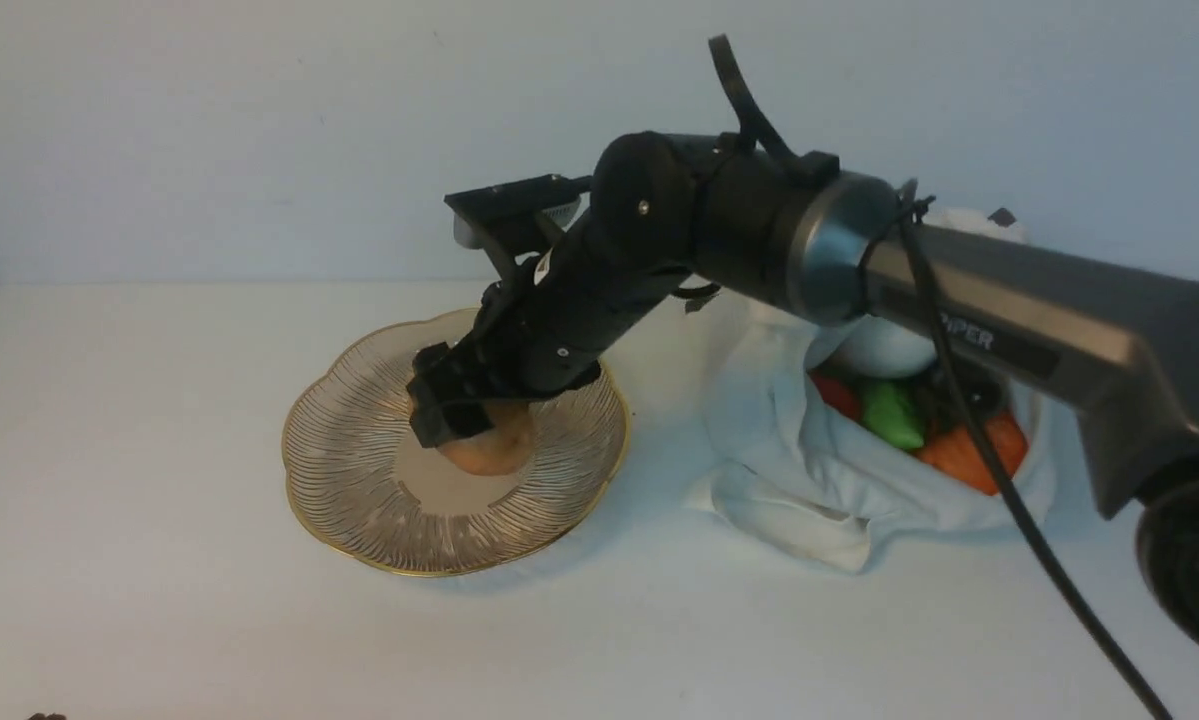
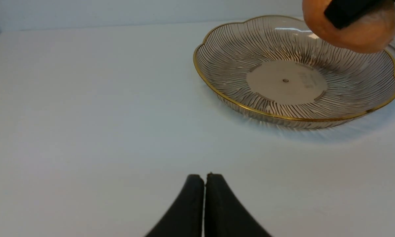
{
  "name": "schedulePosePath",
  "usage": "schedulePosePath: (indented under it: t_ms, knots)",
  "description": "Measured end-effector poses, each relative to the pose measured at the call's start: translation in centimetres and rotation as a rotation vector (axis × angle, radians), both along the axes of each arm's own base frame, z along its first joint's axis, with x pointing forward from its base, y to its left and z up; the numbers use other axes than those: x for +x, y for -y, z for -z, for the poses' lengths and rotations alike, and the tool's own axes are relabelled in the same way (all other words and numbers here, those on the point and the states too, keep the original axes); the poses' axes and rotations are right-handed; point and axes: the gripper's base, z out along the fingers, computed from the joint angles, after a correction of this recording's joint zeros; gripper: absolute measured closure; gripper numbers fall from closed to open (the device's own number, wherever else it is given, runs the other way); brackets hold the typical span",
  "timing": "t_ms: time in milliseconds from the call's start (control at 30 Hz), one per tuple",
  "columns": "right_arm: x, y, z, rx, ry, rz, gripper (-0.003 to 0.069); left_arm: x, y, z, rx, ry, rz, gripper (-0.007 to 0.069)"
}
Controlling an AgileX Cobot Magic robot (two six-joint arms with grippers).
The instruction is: Take vegetables from cloth bag on white table place on plate.
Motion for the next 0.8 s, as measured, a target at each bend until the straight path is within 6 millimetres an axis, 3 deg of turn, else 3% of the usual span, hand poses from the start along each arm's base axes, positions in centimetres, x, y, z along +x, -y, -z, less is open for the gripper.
schedulePosePath:
  t_ms: [167,400,500,667,700,800]
  knots:
    - [0.3,0.3,-1.5,-0.052,0.012,0.014,0.0008,0.0,0.0,0.0,0.000,0.000,0.000,0.0633]
    - [-0.1,0.8,-3.8,-0.099,-0.023,0.021,0.0031,0.0,0.0,0.0,0.000,0.000,0.000,0.0633]
    - [-0.2,1.3,-5.3,-0.122,0.001,0.030,0.0123,0.0,0.0,0.0,0.000,0.000,0.000,0.0633]
    - [-1.7,3.7,-12.4,-0.117,0.153,0.080,0.0531,0.0,0.0,0.0,0.000,0.000,0.000,0.0633]
    - [-1.9,4.0,-13.1,-0.110,0.163,0.091,0.0557,0.0,0.0,0.0,0.000,0.000,0.000,0.0633]
    - [-3.7,5.9,-17.5,-0.058,0.236,0.147,0.0648,0.0,0.0,0.0,0.000,0.000,0.000,0.0633]
